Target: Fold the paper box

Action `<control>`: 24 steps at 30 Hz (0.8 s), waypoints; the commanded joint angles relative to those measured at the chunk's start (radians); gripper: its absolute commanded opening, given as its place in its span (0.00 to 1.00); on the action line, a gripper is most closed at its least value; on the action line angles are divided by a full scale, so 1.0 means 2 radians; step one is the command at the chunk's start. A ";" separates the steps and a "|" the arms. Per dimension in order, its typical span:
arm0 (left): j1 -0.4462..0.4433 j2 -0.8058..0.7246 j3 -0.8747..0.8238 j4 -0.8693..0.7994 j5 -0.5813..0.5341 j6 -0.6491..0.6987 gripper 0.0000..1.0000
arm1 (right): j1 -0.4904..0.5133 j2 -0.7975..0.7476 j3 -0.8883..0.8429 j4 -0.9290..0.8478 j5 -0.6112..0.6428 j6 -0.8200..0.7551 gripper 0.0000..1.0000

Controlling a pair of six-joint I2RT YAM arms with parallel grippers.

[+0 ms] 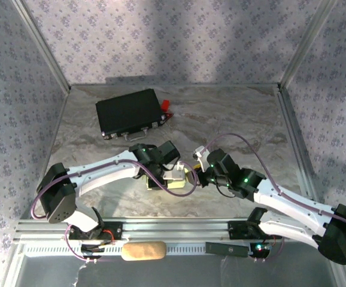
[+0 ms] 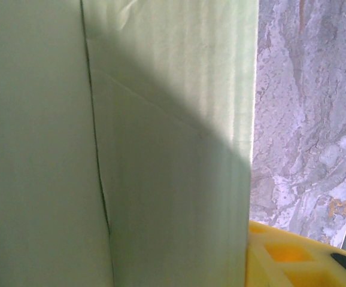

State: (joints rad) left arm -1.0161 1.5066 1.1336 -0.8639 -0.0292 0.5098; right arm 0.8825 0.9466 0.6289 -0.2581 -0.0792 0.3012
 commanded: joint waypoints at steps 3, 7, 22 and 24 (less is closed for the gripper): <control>0.002 -0.005 -0.006 0.008 0.013 0.010 0.45 | 0.003 0.021 0.023 0.000 -0.006 -0.015 0.37; 0.002 -0.007 -0.010 0.013 0.012 0.011 0.45 | 0.004 0.029 0.024 0.002 -0.003 -0.012 0.34; 0.002 -0.013 -0.021 0.033 0.004 0.009 0.46 | 0.007 0.044 0.032 -0.001 0.007 -0.009 0.21; 0.002 -0.016 -0.023 0.036 0.004 0.009 0.47 | 0.008 0.044 0.033 -0.002 0.013 -0.008 0.21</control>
State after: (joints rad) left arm -1.0134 1.5051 1.0893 -0.8043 -0.0303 0.5148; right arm 0.8909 1.0336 0.6594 -0.2577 -0.0799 0.2939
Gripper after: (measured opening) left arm 0.464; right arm 0.212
